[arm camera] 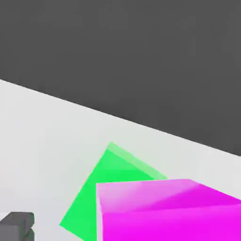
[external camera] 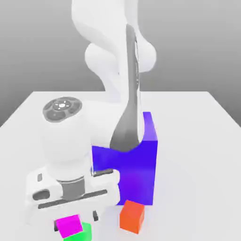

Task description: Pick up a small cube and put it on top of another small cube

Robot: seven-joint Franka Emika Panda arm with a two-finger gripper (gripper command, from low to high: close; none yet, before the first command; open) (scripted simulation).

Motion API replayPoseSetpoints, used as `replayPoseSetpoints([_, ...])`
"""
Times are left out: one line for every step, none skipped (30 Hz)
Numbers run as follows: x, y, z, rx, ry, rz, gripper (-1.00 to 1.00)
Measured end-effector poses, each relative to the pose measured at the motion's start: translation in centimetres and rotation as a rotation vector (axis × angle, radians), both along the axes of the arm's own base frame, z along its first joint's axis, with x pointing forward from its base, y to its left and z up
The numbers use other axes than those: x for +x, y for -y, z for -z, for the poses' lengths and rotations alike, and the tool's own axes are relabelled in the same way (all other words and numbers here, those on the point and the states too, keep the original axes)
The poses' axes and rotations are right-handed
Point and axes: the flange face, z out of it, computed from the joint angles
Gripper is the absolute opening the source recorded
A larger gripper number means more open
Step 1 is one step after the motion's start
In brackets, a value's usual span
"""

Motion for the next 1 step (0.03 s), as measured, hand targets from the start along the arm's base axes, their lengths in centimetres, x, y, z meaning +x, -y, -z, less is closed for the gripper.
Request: replayPoseSetpoints([-0.02,0.01,-1.31,0.0,0.0,0.0,1.0])
